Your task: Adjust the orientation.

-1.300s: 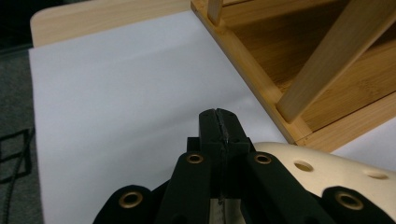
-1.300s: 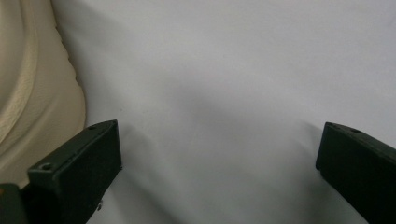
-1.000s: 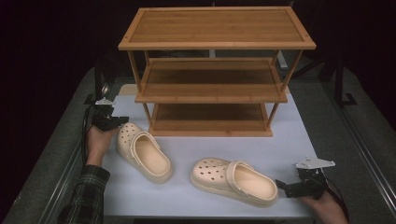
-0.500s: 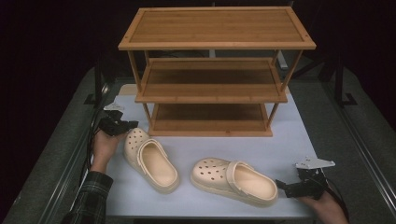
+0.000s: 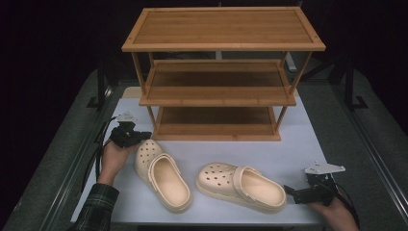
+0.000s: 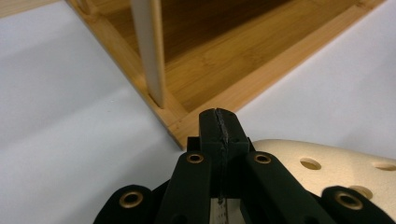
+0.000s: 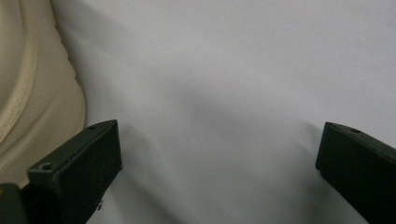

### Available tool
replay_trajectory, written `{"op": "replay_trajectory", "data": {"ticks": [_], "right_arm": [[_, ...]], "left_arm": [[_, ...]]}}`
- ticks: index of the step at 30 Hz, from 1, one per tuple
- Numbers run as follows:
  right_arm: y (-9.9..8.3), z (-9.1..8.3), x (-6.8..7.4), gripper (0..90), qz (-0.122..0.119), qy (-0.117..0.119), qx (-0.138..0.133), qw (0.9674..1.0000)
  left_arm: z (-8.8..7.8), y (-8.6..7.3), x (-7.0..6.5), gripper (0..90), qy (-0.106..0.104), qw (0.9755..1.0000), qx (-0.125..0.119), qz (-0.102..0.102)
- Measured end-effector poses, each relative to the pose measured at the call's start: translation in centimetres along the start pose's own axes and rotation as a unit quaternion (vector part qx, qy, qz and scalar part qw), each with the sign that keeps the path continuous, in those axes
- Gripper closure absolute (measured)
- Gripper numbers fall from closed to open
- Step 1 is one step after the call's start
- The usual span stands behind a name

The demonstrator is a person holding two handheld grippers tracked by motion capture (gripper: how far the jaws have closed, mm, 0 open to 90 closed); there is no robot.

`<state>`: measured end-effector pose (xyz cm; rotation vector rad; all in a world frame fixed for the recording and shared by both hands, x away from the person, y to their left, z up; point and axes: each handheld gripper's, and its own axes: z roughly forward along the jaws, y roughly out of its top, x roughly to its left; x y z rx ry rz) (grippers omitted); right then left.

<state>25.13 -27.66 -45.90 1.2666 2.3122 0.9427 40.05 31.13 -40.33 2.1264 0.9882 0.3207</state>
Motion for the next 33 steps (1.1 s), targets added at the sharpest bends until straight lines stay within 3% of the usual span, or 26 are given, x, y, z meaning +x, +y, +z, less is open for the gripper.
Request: {"op": "replay_trajectory", "data": {"ticks": [7, 14, 17, 20, 25, 33], "right_arm": [[0.0, 0.0, 0.0, 0.0, 0.0, 0.0, 0.0, 1.0], [0.0, 0.0, 0.0, 0.0, 0.0, 0.0, 0.0, 1.0], [0.0, 0.0, 0.0, 0.0, -0.001, 0.0, 0.0, 1.0], [0.0, 0.0, 0.0, 0.0, 0.0, 0.0, 0.002, 1.0], [0.0, 0.0, 0.0, 0.0, 0.0, 0.0, 0.002, 1.0], [0.0, 0.0, 0.0, 0.0, 0.0, 0.0, 0.002, 1.0]], "left_arm": [[-1.0, -0.1, 0.1, 90.0, 0.002, 1.0, -0.007, -0.001], [-4.9, -1.4, 0.0, 90.0, 0.012, 0.9994, -0.03, -0.01], [-6.7, -2.6, -0.4, 90.0, 0.039, 0.9984, -0.037, -0.019], [-7.9, -3.9, -0.7, 90.0, 0.041, 0.9979, -0.046, -0.023], [-9.1, -5.7, -1.6, 90.0, 0.045, 0.9981, -0.04, -0.015], [-9.6, -8.6, -3.7, 90.0, 0.028, 0.9995, -0.013, -0.005]]}}
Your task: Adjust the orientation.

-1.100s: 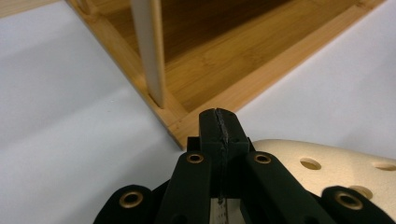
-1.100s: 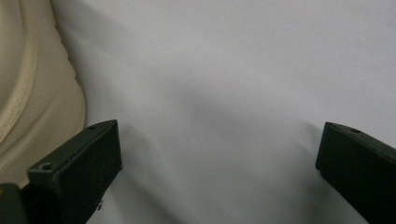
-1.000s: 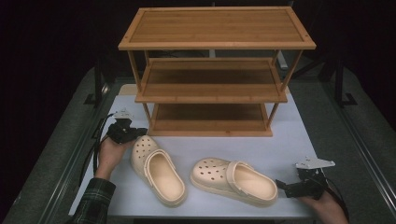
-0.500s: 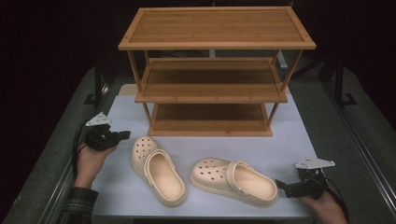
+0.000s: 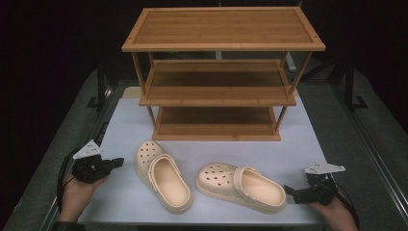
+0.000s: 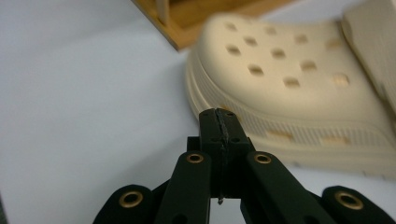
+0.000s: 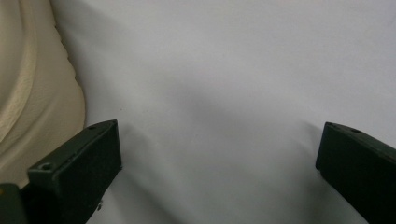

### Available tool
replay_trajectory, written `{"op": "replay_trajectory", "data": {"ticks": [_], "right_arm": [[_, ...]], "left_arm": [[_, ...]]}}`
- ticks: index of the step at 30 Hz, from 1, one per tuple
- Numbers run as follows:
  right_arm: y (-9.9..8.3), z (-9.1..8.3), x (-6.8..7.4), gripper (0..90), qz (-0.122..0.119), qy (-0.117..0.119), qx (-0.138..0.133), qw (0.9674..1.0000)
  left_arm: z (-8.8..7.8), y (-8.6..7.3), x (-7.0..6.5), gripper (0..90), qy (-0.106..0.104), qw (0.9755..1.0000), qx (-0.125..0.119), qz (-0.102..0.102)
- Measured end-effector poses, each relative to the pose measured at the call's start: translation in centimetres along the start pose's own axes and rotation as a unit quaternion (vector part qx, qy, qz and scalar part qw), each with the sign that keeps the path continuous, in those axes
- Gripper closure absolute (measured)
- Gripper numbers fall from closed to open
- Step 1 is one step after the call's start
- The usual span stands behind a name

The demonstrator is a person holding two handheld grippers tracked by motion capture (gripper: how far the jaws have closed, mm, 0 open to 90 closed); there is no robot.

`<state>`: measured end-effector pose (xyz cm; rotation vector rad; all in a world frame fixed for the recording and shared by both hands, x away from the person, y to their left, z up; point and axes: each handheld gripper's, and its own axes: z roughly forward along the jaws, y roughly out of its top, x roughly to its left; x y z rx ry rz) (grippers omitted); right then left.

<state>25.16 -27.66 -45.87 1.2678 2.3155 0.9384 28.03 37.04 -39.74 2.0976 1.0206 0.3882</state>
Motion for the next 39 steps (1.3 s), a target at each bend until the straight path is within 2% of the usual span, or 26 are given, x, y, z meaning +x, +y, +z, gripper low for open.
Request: {"op": "replay_trajectory", "data": {"ticks": [4, 8, 13, 18, 27, 39], "right_arm": [[0.0, 0.0, 0.0, 0.0, 0.0, 0.0, 0.001, 1.0], [0.0, 0.0, 0.0, 0.0, 0.0, 0.0, 0.001, 1.0], [0.0, 0.0, 0.0, 0.0, 0.0, 0.0, 0.0, 1.0], [0.0, 0.0, 0.0, 0.0, 0.0, 0.0, 0.0, 1.0], [0.0, 0.0, 0.0, 0.0, 0.0, 0.0, 0.001, 1.0], [0.0, 0.0, 0.0, 0.0, 0.0, 0.0, 0.0, 1.0]], "left_arm": [[0.5, -0.8, -1.0, 90.0, -0.014, 0.9998, 0.014, 0.008], [1.4, -0.6, -1.5, 90.0, -0.026, 0.9992, 0.026, 0.018], [1.9, -0.6, -1.8, 90.0, -0.036, 0.9988, 0.029, 0.016], [2.9, -0.4, -2.2, 90.0, -0.049, 0.9978, 0.038, 0.023], [3.5, 0.0, -2.4, 90.0, -0.048, 0.9974, 0.044, 0.03], [5.9, 2.3, -2.5, 90.0, -0.041, 0.996, 0.057, 0.056]]}}
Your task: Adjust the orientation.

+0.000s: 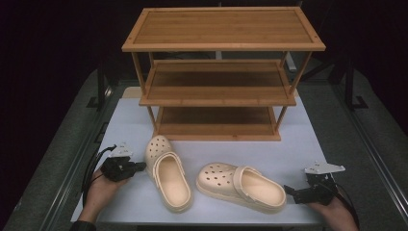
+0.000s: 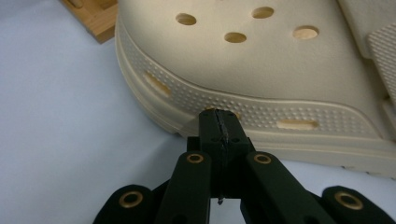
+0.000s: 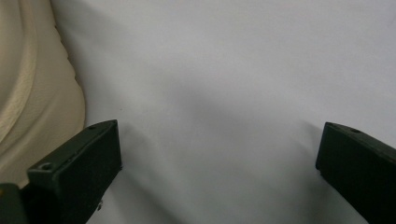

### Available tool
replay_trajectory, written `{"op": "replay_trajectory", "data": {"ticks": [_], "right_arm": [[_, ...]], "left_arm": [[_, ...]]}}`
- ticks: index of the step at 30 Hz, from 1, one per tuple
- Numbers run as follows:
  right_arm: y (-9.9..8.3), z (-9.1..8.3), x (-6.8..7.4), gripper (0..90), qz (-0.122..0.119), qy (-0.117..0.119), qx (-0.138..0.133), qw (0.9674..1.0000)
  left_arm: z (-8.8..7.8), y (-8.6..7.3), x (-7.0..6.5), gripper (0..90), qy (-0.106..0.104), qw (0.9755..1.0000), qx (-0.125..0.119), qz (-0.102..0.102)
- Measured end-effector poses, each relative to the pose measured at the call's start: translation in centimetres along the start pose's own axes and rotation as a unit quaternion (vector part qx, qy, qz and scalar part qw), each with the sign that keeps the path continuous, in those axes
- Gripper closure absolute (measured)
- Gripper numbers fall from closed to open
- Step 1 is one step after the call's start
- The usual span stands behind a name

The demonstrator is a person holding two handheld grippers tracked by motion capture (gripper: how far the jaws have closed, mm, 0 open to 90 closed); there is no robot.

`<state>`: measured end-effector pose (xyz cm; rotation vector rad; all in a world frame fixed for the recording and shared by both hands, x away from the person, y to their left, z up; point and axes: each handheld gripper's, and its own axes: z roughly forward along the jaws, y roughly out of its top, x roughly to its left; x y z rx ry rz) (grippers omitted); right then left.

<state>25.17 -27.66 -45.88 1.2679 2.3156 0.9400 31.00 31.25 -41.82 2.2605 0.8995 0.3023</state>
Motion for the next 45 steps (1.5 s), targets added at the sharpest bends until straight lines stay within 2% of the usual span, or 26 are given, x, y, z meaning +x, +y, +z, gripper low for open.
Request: {"op": "replay_trajectory", "data": {"ticks": [7, 10, 27, 31, 39, 45], "right_arm": [[0.0, 0.0, 0.0, 0.0, 0.0, 0.0, 0.0, 1.0], [0.0, 0.0, 0.0, 0.0, 0.0, 0.0, 0.0, 1.0], [0.0, 0.0, 0.0, 0.0, 0.0, 0.0, 0.0, 1.0], [0.0, 0.0, 0.0, 0.0, 0.0, 0.0, 0.0, 1.0], [0.0, 0.0, 0.0, 0.0, 0.0, 0.0, 0.0, 1.0], [0.0, 0.0, 0.0, 0.0, 0.001, 0.0, -0.001, 1.0]], "left_arm": [[1.1, 1.3, 0.1, 90.0, 0.002, 1.0, 0.004, 0.006], [1.7, 2.0, 0.1, 90.0, -0.004, 0.9999, 0.005, 0.008], [4.6, 5.1, -0.7, 90.0, -0.013, 0.9995, 0.009, 0.027], [5.0, 5.4, -1.0, 90.0, -0.01, 0.9993, 0.014, 0.032], [5.0, 5.3, -1.2, 90.0, -0.011, 0.9993, 0.015, 0.031], [4.2, 4.9, -0.7, 90.0, -0.009, 0.9995, 0.011, 0.03]]}}
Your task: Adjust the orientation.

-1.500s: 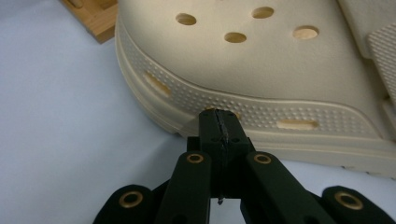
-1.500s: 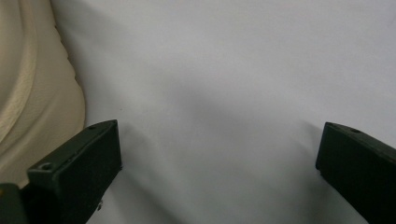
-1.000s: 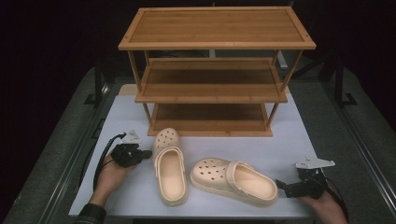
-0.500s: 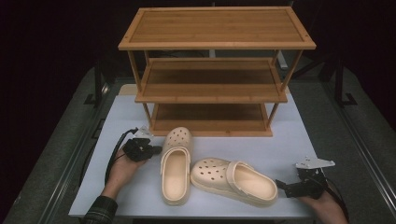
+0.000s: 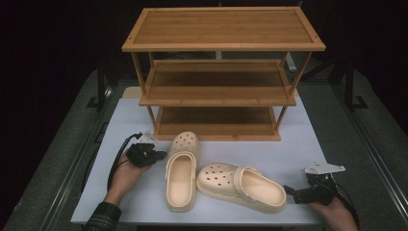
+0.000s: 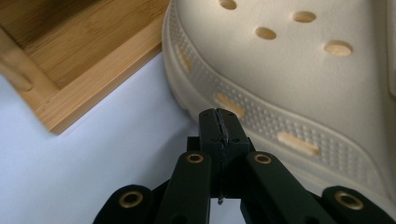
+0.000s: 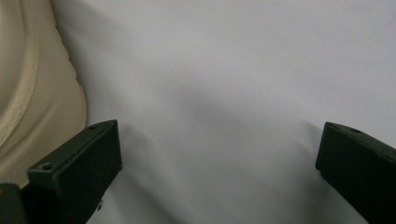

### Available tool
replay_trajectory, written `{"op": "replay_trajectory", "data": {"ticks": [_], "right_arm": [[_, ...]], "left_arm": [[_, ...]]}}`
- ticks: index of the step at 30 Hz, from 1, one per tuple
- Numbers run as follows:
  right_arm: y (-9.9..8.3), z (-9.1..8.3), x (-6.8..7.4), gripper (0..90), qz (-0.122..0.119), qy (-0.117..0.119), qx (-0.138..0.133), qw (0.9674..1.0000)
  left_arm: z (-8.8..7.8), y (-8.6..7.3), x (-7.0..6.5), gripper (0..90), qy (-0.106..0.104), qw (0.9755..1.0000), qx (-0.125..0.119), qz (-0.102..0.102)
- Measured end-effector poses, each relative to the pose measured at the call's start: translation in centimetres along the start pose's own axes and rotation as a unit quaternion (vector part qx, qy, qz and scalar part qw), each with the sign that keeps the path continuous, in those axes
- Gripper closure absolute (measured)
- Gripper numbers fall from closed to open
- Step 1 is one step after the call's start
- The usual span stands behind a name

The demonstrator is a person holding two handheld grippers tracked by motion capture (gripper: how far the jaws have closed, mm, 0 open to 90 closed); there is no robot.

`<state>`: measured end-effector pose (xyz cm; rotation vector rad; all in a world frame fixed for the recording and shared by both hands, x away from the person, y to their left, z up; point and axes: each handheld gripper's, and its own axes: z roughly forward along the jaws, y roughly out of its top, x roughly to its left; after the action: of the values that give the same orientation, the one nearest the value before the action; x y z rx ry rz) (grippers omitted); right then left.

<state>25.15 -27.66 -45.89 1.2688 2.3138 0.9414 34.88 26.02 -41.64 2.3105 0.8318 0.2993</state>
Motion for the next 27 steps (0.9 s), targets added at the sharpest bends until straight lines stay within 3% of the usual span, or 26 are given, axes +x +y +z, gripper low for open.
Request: {"op": "replay_trajectory", "data": {"ticks": [3, 10, 13, 19, 27], "right_arm": [[0.0, 0.0, 0.0, 0.0, 0.0, 0.0, 0.0, 1.0], [0.0, 0.0, 0.0, 0.0, -0.001, 0.0, 0.0, 1.0], [0.0, 0.0, 0.0, 0.0, 0.0, 0.0, 0.001, 1.0], [0.0, 0.0, 0.0, 0.0, -0.001, 0.0, 0.0, 1.0], [0.0, 0.0, 0.0, 0.0, -0.001, 0.0, 0.001, 1.0]], "left_arm": [[-0.8, -0.3, 0.1, 89.7, 0.002, 1.0, -0.008, -0.003], [-2.6, -1.6, -0.4, 76.4, 0.007, 1.0, -0.005, 0.002], [-3.2, -2.4, -0.6, 67.7, 0.007, 1.0, -0.004, 0.002], [-4.3, -3.8, -0.9, 48.7, 0.013, 0.9997, -0.015, -0.017], [-5.7, -6.6, -1.8, 29.9, 0.038, 0.9989, -0.007, -0.028]]}}
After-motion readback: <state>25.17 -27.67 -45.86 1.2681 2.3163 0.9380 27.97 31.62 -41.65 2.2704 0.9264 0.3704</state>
